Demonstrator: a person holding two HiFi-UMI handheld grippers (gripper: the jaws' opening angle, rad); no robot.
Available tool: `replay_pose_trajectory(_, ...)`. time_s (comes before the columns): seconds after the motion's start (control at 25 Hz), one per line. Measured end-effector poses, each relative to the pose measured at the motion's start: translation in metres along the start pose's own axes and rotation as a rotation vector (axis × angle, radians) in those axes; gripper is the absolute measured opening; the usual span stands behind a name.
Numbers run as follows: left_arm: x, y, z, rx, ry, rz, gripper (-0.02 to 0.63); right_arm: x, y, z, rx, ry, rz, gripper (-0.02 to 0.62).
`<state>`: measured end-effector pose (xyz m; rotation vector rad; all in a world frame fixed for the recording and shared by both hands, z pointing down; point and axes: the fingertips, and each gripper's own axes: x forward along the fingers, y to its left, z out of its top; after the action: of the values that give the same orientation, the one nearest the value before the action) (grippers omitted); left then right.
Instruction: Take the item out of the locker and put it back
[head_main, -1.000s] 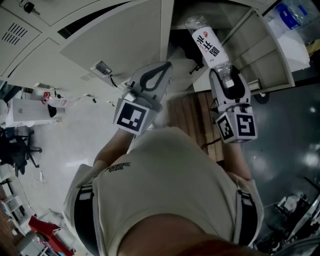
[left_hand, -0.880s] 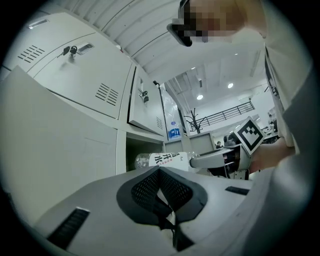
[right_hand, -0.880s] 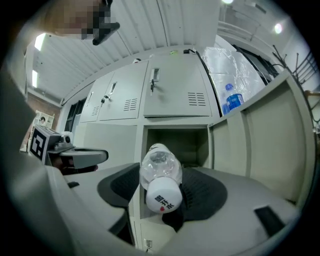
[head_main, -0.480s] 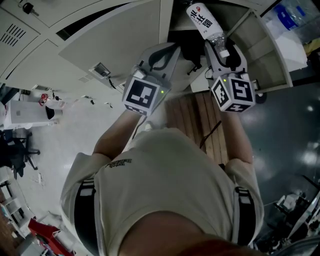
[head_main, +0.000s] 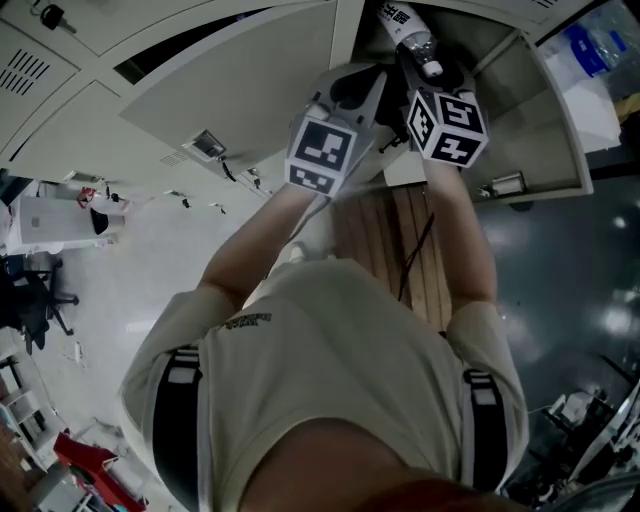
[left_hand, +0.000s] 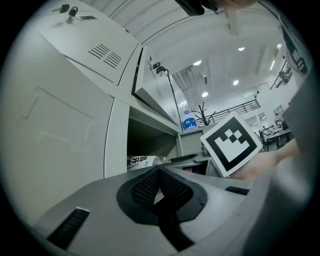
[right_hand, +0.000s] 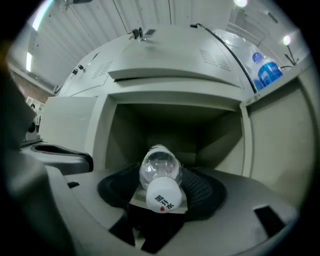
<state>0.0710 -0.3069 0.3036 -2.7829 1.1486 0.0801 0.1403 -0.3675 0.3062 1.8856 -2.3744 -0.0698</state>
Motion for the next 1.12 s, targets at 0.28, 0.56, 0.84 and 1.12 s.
replay_pose_trajectory(0.28, 0.018, 0.006, -0.019, -0.019, 0.021, 0.012, 0.012, 0.035, -0.011, -0.026, -0.025, 0.062, -0.033, 0.27)
replay_pose_trajectory(0.56, 0.025, 0.0, -0.028, -0.014, 0.029, -0.004, 0.012, 0.057, -0.017, -0.041, -0.024, 0.112, -0.031, 0.27)
replay_pose_trajectory(0.84, 0.025, -0.001, -0.035, -0.034, 0.031, -0.014, 0.012, 0.067, -0.016, -0.056, -0.027, 0.149, -0.018, 0.272)
replay_pose_trajectory(1.12, 0.025, -0.002, -0.036, -0.031, 0.037, -0.02, 0.012, 0.07, -0.019, -0.062, -0.003, 0.152, -0.014, 0.275)
